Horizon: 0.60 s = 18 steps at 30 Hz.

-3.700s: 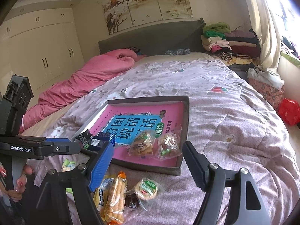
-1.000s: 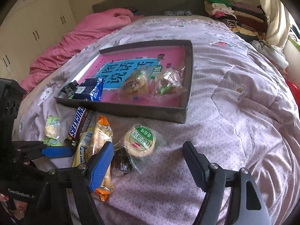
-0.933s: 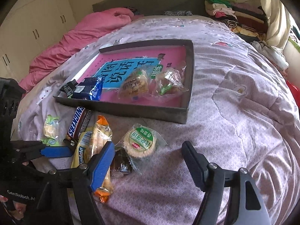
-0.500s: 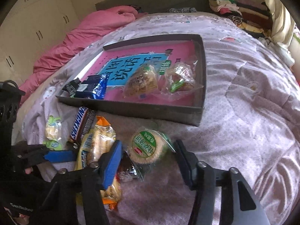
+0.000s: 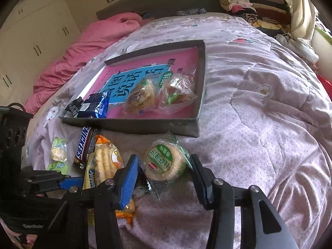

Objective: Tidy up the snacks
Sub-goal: 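Close the left gripper on the yellow wrapped bar while the right gripper grasps the round green-label biscuit packet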

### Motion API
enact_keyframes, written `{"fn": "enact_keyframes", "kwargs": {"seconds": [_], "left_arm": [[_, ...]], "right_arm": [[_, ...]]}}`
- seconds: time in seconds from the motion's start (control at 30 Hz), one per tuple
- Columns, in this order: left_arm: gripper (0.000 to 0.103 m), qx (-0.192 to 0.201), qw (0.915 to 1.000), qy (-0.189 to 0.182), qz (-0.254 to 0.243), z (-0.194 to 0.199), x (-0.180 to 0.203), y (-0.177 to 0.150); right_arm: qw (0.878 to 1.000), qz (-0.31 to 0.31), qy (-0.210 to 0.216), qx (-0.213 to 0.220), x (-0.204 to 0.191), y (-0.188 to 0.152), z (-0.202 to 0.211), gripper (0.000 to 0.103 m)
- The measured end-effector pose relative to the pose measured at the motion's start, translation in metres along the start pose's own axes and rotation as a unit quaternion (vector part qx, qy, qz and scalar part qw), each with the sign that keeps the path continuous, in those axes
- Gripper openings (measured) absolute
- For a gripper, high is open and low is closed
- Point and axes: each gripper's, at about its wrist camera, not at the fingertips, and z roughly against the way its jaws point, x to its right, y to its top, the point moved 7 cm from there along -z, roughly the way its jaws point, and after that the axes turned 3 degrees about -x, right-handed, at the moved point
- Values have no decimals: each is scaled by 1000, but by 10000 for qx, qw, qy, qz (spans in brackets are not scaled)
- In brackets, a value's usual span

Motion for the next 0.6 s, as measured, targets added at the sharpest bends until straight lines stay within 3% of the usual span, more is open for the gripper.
{"fn": "enact_keyframes", "kwargs": {"seconds": [0.17,0.6], "left_arm": [[21,34,9999,-49,128,-1,-8,4],[17,144,9995,-253,-146,25,3,1]], "right_arm": [[10000,-46,34,27,0,0,4,50],[9987,81,23,512,-8,13,30,49]]}}
